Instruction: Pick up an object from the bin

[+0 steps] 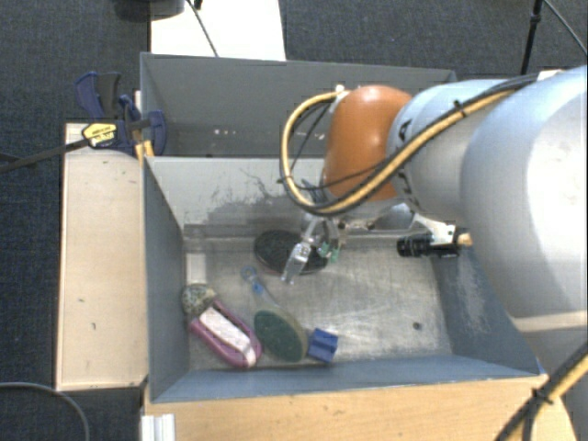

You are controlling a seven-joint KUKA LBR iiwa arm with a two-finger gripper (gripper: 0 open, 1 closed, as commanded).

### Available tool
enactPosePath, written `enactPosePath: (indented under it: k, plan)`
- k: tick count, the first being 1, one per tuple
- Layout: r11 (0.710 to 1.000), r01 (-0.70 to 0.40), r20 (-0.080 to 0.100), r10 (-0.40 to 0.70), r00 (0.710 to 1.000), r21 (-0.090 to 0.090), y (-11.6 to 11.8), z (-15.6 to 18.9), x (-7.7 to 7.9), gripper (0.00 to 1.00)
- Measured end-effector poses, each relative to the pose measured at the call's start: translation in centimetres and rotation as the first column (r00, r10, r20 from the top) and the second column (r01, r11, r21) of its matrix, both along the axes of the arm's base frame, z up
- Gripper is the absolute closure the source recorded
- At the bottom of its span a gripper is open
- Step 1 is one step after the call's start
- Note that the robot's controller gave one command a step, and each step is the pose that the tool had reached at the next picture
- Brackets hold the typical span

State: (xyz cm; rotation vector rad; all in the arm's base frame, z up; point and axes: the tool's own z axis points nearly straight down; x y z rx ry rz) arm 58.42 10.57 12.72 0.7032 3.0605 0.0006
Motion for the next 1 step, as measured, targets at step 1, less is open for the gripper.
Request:
enactPosePath:
  k: [1]
  plan:
    - [0.997,0.074,-0.004,-0.074,0.997,-0.001,-0.79,-4.84,-0.06,0.00]
